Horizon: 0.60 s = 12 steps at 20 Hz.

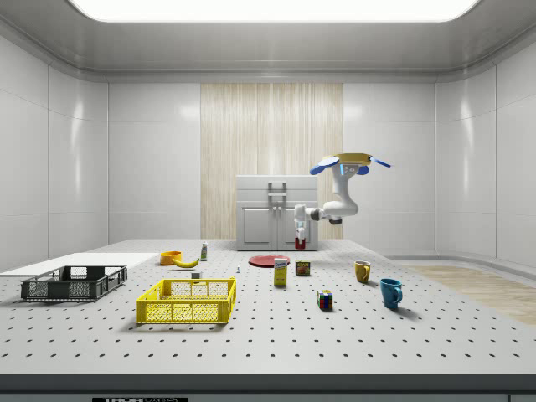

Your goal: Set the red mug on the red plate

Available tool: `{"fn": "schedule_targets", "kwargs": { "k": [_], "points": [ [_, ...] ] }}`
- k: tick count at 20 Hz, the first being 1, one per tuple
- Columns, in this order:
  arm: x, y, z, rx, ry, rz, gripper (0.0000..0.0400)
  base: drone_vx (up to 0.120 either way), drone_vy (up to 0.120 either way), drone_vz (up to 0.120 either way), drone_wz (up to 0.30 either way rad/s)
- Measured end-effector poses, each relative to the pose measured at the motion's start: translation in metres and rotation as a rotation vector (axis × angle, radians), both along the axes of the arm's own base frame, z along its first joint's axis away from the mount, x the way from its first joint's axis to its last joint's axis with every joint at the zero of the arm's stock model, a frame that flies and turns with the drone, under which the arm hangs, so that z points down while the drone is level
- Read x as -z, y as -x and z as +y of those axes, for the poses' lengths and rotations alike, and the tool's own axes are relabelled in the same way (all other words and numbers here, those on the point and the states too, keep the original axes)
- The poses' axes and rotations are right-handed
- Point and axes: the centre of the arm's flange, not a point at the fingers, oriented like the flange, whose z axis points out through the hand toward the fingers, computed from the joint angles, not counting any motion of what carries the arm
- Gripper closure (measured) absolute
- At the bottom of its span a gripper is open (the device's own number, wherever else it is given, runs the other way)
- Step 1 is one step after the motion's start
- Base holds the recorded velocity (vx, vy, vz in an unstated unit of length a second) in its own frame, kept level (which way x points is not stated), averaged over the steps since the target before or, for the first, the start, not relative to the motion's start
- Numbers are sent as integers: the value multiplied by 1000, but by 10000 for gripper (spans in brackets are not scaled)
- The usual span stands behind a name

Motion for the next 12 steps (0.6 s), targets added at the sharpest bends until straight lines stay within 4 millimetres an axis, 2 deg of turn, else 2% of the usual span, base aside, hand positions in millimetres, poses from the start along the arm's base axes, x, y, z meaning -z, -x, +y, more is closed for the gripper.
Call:
{"fn": "schedule_targets", "kwargs": {
  "k": [7, 9, 12],
  "points": [
    [0, 0, 0, 0, 0, 0, 300, 120, 0, 0, 0],
    [0, 0, 0, 0, 0, 0, 300, 120, 0, -100, 0],
    [0, 0, 0, 0, 0, 0, 300, 120, 0, 0, 0]
  ]
}}
